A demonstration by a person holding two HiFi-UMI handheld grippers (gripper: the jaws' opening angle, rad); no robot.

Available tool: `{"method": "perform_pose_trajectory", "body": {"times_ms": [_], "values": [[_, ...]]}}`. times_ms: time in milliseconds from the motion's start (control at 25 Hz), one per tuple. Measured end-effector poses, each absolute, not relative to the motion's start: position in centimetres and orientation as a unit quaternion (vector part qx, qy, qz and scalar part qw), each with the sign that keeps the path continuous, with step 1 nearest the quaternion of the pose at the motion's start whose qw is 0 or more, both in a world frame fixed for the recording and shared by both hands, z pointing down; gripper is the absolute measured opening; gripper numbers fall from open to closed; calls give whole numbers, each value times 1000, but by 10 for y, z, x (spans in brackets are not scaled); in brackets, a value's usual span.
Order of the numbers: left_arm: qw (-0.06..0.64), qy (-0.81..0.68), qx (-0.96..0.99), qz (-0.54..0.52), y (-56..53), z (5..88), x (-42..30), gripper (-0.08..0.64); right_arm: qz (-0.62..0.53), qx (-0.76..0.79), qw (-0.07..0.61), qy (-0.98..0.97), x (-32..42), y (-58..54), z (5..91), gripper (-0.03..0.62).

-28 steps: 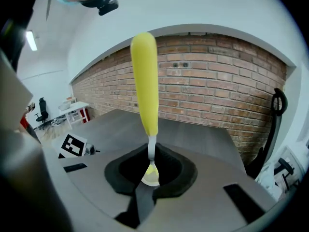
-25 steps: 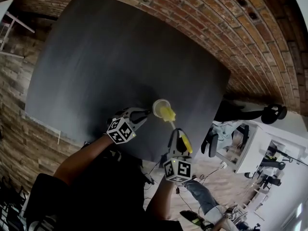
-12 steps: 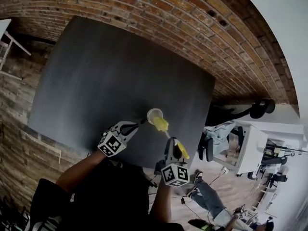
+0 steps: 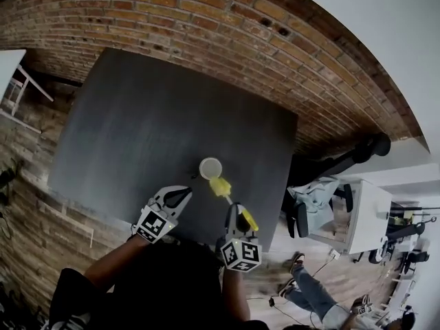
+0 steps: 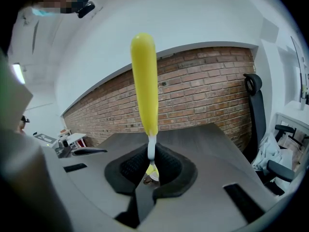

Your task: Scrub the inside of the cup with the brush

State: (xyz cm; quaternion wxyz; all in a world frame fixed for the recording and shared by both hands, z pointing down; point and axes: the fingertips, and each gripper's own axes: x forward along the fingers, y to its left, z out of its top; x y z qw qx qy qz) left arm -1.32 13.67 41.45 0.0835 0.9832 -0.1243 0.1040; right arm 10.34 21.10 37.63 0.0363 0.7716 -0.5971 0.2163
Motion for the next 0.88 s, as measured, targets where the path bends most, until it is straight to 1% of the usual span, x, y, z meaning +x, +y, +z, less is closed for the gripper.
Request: {"method": "perform_pose_trajectory", "body": {"times_ms": [360, 880], "values": [[58, -161, 982, 79, 188, 375, -12, 41, 169, 753, 34, -635, 104, 255, 357, 49], [48, -177, 981, 69, 212, 371, 0, 41, 148, 744, 26, -651, 100, 283, 349, 48]]}}
